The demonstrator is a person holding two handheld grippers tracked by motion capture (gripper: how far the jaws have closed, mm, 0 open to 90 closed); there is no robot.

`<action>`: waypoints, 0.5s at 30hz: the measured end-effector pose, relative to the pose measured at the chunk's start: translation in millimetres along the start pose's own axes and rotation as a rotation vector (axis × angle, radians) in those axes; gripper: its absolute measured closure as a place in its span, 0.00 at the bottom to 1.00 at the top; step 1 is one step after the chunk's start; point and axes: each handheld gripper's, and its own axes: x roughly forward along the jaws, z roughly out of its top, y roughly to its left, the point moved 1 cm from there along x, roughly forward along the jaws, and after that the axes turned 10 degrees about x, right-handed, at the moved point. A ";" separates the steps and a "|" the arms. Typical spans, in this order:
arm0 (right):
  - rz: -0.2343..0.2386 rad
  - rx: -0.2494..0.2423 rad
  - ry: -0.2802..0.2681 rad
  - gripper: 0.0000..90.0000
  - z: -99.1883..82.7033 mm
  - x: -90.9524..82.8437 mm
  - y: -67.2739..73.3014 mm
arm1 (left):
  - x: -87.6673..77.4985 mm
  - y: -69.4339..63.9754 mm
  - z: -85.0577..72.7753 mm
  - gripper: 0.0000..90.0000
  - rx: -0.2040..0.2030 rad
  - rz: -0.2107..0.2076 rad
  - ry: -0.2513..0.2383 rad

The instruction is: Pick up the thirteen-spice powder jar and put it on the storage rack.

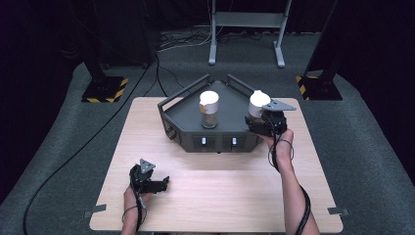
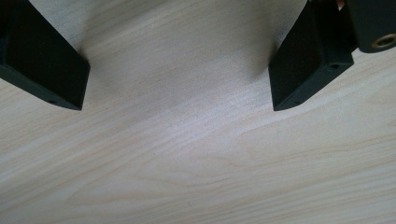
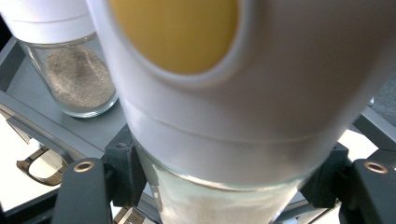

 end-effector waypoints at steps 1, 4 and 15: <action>-0.001 0.003 0.004 0.33 0.4 1.1 -0.1 | 0.0 -0.1 0.0 0.06 0.000 0.000 0.000; -0.002 0.005 0.007 0.34 1.3 4.1 -0.6 | 0.1 0.1 -0.1 0.06 -0.001 -0.001 0.000; 0.001 0.007 0.019 0.33 8.0 18.7 2.5 | 0.2 0.4 -0.2 0.06 -0.003 -0.002 -0.001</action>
